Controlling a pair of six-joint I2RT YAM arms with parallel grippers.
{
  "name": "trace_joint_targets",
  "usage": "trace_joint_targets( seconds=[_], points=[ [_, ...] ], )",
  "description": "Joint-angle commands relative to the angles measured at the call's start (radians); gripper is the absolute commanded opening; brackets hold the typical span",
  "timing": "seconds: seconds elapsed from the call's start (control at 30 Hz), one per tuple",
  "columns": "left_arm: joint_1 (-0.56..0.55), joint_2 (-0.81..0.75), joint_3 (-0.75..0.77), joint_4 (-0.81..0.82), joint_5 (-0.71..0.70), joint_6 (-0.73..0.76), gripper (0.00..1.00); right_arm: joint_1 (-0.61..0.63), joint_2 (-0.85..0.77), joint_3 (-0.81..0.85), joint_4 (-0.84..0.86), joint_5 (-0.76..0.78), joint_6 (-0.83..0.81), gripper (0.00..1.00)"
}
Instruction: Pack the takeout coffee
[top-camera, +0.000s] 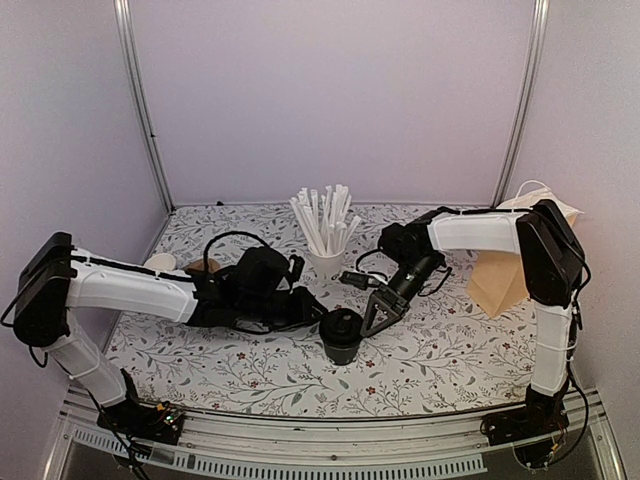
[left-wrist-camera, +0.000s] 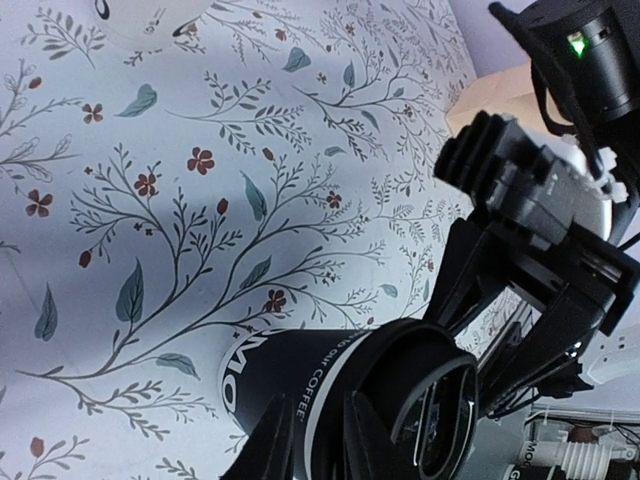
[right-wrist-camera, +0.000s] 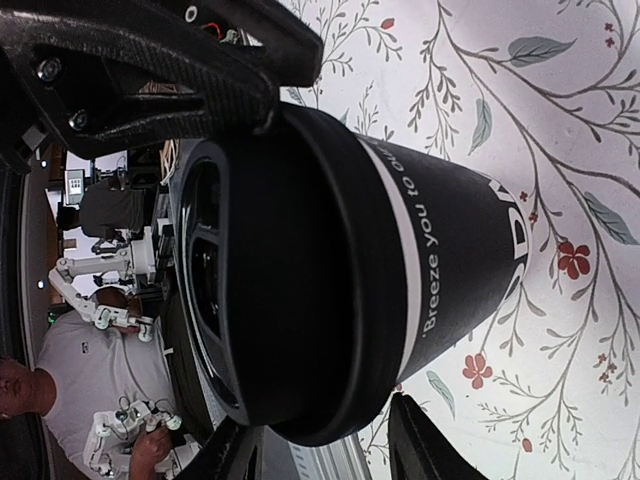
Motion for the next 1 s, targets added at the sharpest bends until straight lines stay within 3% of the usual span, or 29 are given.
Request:
trace_joint_targets(
  seconds=[0.0, 0.27, 0.6, 0.97],
  points=[
    [-0.062, 0.04, -0.047, -0.367, -0.009, 0.029, 0.18, 0.005, 0.057, -0.007, 0.145, 0.356, 0.002, 0.43],
    [-0.076, -0.036, -0.028, -0.383, 0.0, 0.016, 0.15, -0.024, 0.063, 0.031, 0.133, 0.368, 0.002, 0.43],
    [-0.078, -0.116, 0.014, -0.425, -0.049, 0.032, 0.21, -0.025, 0.058, 0.112, 0.094, 0.323, -0.03, 0.42],
    [-0.068, -0.242, -0.038, -0.322, -0.073, 0.006, 0.28, -0.025, 0.008, 0.106, 0.083, 0.28, -0.06, 0.43]
  ],
)
